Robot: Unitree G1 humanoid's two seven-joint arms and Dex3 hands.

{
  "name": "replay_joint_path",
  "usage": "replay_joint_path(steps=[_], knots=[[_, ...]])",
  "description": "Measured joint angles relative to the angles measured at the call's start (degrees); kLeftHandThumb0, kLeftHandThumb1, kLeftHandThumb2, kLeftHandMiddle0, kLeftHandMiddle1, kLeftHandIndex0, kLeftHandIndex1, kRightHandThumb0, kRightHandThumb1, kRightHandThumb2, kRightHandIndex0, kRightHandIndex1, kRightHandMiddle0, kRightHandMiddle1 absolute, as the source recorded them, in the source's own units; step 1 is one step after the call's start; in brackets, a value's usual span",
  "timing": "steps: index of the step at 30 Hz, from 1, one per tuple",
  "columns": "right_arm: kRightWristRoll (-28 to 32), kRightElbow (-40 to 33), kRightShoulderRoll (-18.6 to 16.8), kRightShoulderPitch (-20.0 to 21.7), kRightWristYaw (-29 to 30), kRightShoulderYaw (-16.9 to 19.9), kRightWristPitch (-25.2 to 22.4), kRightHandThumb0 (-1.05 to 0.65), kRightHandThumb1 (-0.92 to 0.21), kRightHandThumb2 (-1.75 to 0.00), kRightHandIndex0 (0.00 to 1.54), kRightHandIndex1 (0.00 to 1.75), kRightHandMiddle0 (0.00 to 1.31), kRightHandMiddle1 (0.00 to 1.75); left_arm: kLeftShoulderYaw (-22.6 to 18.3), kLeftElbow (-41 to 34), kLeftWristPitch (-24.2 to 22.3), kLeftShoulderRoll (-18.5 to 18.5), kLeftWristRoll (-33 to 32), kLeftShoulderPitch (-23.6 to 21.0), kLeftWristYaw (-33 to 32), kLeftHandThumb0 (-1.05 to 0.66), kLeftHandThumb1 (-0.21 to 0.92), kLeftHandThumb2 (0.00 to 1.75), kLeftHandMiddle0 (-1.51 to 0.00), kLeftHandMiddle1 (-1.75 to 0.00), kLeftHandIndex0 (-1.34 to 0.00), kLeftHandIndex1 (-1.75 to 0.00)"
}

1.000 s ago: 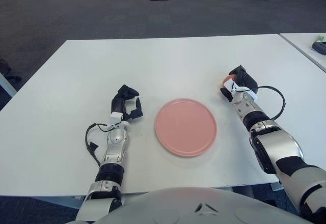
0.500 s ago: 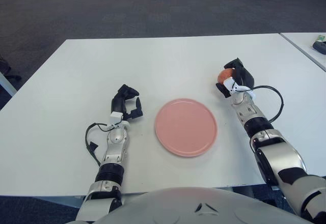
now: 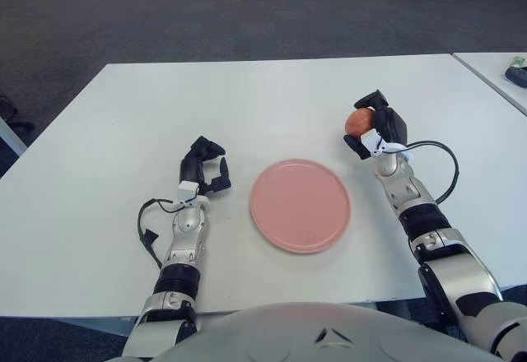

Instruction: Put the apple into the plate.

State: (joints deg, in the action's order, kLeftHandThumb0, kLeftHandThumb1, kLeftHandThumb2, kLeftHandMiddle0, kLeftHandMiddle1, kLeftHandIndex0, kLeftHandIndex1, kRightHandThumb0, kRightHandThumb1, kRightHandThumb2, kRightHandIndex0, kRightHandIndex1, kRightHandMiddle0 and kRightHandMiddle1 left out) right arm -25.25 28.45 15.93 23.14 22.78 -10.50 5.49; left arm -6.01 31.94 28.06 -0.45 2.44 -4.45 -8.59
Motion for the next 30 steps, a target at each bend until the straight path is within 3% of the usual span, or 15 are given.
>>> replay_joint_path(steps=[9,15,30], knots=[[1.67,-11.58,0.81,-5.99,-9.37,-0.28,3.24,0.00,0.11,-1.74,0.98,1.60,0.70,1.75,0.12,-0.02,-0.25,0.09,0.22,-0.01,0.00,-0.52,0.22,1.45,-1.30,-1.75,-0.69,-1.75],[5.38,-17.66,2.28,-8.78,-19.57,-0.89,6.21,0.00,0.10,-1.75,0.97,1.61,0.70,1.75,0.20,0.02,-0.27,0.12,0.22,-0.03,0.00,-0.52,0.23,1.44,-1.30,-1.75,-0.69,-1.75],[8.57,-22.33,3.90,-11.35,-33.41,-2.11,10.06,0.00,0.10,-1.75,0.97,1.62,0.70,1.75,0.30,0.26,-0.29,0.30,0.20,-0.07,0.00,-0.51,0.23,1.43,-1.30,-1.75,-0.68,-1.75]])
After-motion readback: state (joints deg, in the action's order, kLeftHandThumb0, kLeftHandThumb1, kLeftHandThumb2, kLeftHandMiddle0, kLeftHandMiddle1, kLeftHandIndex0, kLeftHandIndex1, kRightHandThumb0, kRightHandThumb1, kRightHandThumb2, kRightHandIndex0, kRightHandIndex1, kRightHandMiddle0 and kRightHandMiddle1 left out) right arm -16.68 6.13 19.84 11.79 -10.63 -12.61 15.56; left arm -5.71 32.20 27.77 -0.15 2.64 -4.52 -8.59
